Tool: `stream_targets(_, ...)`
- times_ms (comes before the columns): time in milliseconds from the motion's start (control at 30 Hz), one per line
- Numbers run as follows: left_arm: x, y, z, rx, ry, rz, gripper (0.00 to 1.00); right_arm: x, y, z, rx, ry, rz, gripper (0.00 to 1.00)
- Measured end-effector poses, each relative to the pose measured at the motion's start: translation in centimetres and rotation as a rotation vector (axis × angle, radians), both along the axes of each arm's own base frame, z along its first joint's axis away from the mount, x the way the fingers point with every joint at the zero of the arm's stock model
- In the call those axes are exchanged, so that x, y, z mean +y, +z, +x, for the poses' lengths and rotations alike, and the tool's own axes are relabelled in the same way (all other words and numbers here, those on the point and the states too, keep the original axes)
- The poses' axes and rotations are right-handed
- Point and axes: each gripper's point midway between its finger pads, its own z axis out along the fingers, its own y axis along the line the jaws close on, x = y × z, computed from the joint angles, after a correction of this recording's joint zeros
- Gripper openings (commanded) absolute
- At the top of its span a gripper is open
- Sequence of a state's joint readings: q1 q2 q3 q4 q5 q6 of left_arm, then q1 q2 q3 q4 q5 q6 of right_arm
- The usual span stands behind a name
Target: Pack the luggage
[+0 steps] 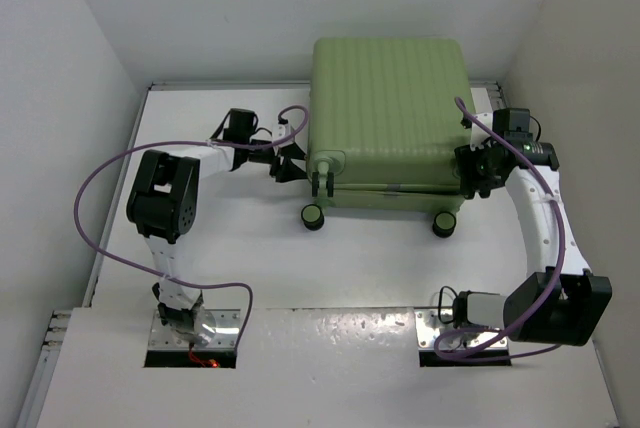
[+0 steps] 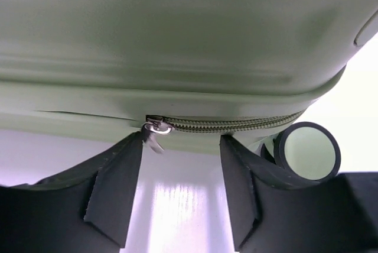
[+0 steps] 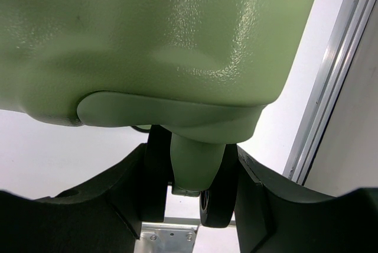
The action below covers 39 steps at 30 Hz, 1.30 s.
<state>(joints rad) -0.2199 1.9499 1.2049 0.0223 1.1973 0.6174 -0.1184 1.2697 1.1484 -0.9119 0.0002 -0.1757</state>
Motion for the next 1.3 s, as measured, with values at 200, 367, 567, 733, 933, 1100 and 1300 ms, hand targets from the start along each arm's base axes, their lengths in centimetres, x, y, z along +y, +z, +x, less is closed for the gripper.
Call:
stream_targets(200,0.0,0.1,0.1,-0.009,-0.004,0.003,0.63,0.0,0.0,0.0,0.000,0.000,0.000,0.00)
stream_targets(367,0.3,0.4,0.1,-0.027,-0.023,-0.002,0.63,0.0,0.0,0.0,0.000,0.000,0.000,0.00)
stream_targets(567,0.2,0.5,1.1,-0.009,-0.076,-0.040,0.58,0.0,0.0,0.0,0.001,-0.001,0.000,0.00)
stream_targets(733,-0.1,0.5,1.8,0.006,-0.103,-0.065,0.44,0.0,0.0,0.0,0.001,0.000,0.000,0.00)
stream_targets(933,-0.1,0.5,2.2,-0.009,-0.104,-0.066,0.20,0.0,0.0,0.0,0.001,0.000,-0.002,0.00)
stream_targets(1100,-0.1,0.5,2.1,-0.008,-0.107,-0.067,0.02,0.0,0.0,0.0,0.001,-0.001,-0.006,0.00)
stream_targets(1300,0.0,0.2,1.6,-0.026,-0.119,-0.062,0.00,0.0,0.0,0.0,0.002,-0.001,-0.006,0.00)
